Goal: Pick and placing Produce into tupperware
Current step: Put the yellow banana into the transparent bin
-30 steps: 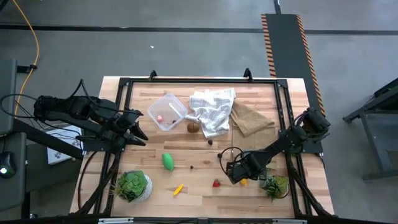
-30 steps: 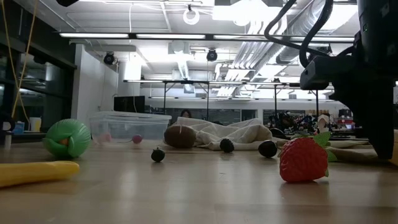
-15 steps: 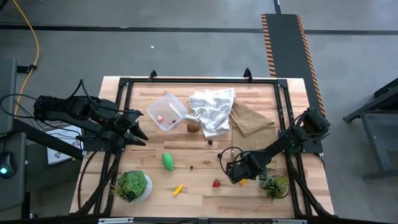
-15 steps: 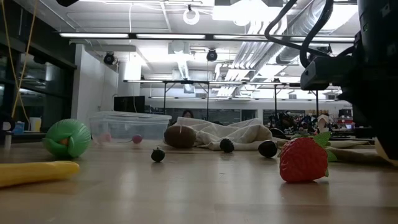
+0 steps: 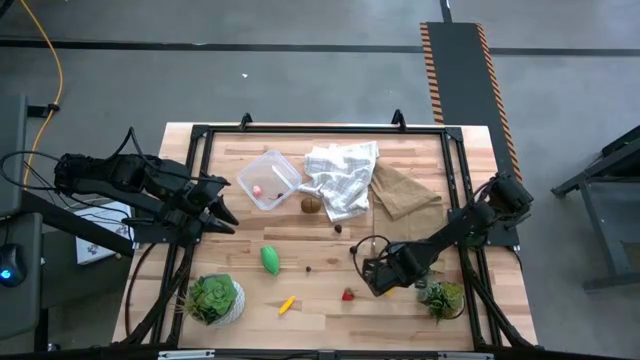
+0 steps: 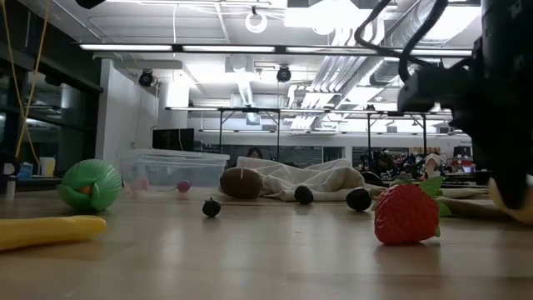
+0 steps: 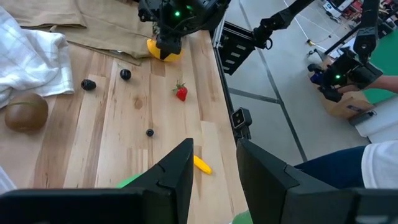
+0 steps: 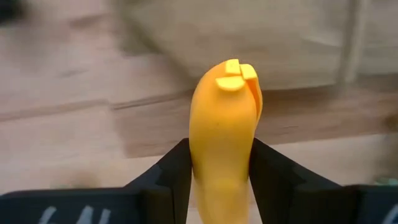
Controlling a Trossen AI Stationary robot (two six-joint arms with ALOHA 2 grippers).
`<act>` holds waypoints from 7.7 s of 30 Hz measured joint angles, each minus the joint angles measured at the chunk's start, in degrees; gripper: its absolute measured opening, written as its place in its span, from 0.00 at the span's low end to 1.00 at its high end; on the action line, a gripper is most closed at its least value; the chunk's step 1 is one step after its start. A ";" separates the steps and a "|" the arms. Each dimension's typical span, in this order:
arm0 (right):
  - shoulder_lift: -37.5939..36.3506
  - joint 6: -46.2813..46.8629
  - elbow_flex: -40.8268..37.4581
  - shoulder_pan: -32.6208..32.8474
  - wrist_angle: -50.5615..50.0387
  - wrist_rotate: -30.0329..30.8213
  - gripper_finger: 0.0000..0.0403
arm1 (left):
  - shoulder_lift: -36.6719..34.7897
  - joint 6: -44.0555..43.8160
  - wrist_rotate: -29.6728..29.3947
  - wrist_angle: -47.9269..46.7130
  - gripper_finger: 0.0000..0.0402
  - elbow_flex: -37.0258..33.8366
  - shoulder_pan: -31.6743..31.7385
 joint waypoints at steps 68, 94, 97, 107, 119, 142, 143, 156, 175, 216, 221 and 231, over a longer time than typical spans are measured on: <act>-0.75 -93.94 34.05 -14.47 48.52 36.42 0.30 | 7.59 -15.92 -14.34 24.45 0.37 0.04 0.08; -0.69 -99.38 34.05 -18.58 55.68 32.27 0.30 | 11.50 -10.85 -2.27 39.22 0.55 0.04 11.40; -0.69 -99.22 34.05 -18.67 55.26 31.86 0.30 | 11.80 -10.16 -2.35 38.93 0.55 0.00 11.40; -0.69 -98.90 34.05 -18.86 54.54 31.49 0.30 | 12.62 -7.80 -3.58 42.35 0.55 0.02 11.40; -0.69 -98.74 34.05 -19.06 54.47 31.07 0.30 | 14.62 -7.31 -2.66 45.36 0.55 0.00 11.40; -0.69 -98.82 34.05 -19.06 54.35 30.20 0.30 | 15.84 -5.66 -2.54 48.48 0.55 0.00 11.40; -0.69 -98.86 34.05 -19.06 54.37 30.20 0.30 | 15.80 -5.65 -2.54 48.61 0.55 0.00 11.40; -0.69 -98.94 34.05 -19.06 54.37 30.20 0.30 | 15.82 -5.65 -2.71 48.41 0.55 0.00 11.40; -0.69 -98.94 34.05 -19.04 54.49 30.17 0.30 | 15.82 -4.17 -2.74 48.33 0.29 0.00 11.40; -0.71 -104.07 34.03 -21.28 62.84 30.34 0.63 | 15.80 -4.03 -4.05 47.76 0.31 0.00 11.40; -0.74 -106.36 34.03 -22.80 66.43 30.42 0.63 | 15.80 -4.01 -4.05 46.25 0.30 0.00 11.40; -0.74 -114.72 34.03 -24.43 79.03 31.97 0.63 | 15.80 -3.71 -4.26 45.27 0.30 0.00 11.40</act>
